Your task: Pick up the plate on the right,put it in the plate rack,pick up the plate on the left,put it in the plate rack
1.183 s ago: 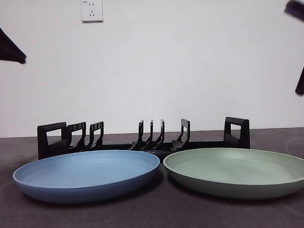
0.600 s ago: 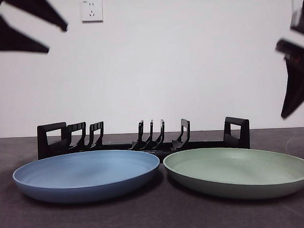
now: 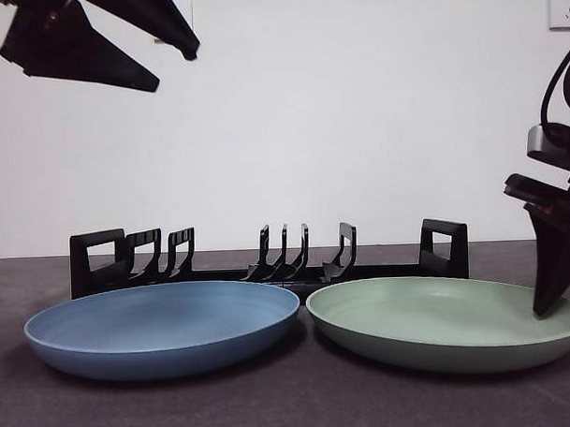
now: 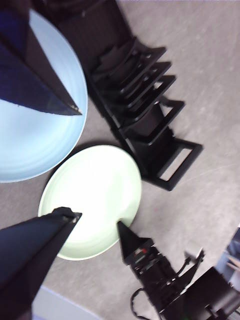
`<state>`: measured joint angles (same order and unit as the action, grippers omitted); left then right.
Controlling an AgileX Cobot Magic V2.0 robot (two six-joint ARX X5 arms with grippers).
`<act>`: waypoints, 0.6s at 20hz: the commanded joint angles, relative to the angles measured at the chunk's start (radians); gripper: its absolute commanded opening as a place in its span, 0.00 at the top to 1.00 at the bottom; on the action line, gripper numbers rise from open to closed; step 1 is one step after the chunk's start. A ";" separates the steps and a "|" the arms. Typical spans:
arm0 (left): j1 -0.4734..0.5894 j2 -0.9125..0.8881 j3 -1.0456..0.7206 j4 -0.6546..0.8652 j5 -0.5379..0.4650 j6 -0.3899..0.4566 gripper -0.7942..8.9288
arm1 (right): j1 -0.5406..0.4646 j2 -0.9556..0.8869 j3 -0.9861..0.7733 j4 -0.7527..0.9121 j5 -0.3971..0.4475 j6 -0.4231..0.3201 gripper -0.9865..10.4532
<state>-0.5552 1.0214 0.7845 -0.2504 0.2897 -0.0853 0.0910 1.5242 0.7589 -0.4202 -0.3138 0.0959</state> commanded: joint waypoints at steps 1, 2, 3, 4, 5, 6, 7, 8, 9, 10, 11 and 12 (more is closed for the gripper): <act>-0.015 0.010 0.004 0.002 -0.004 0.016 0.59 | 0.002 0.033 -0.003 -0.002 -0.002 -0.008 0.90; -0.017 0.010 0.004 0.002 -0.004 0.016 0.59 | 0.002 0.034 -0.003 -0.006 -0.001 -0.008 0.93; -0.021 0.010 0.004 0.002 -0.004 0.020 0.59 | 0.002 0.034 -0.003 -0.006 -0.001 -0.007 0.92; -0.022 0.010 0.004 0.002 -0.004 0.024 0.59 | 0.002 0.033 -0.003 -0.006 -0.001 -0.005 0.92; -0.022 0.010 0.004 -0.001 -0.005 0.031 0.59 | 0.002 0.031 -0.003 -0.006 0.000 0.004 0.92; -0.022 0.010 0.004 -0.006 -0.004 0.035 0.59 | 0.002 0.022 -0.002 -0.008 0.003 0.013 0.92; -0.023 0.010 0.004 -0.013 -0.002 0.035 0.59 | 0.002 0.007 -0.002 -0.010 0.005 0.028 0.92; -0.028 0.010 0.004 -0.020 -0.002 0.042 0.59 | 0.002 -0.015 -0.002 -0.015 0.005 0.039 0.92; -0.037 0.010 0.003 -0.024 0.000 0.063 0.59 | 0.002 -0.042 -0.002 -0.021 0.005 0.046 0.92; -0.054 0.010 0.004 -0.031 -0.001 0.097 0.59 | 0.002 -0.080 -0.002 -0.035 0.005 0.046 0.92; -0.070 0.010 0.004 -0.039 -0.001 0.137 0.59 | 0.002 -0.113 -0.002 -0.051 0.000 0.050 0.92; -0.096 0.010 0.004 -0.051 -0.003 0.182 0.59 | 0.002 -0.153 0.004 -0.078 -0.002 0.058 0.92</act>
<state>-0.6460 1.0313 0.7849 -0.3016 0.2867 0.0334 0.0917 1.3777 0.7666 -0.4999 -0.3111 0.1383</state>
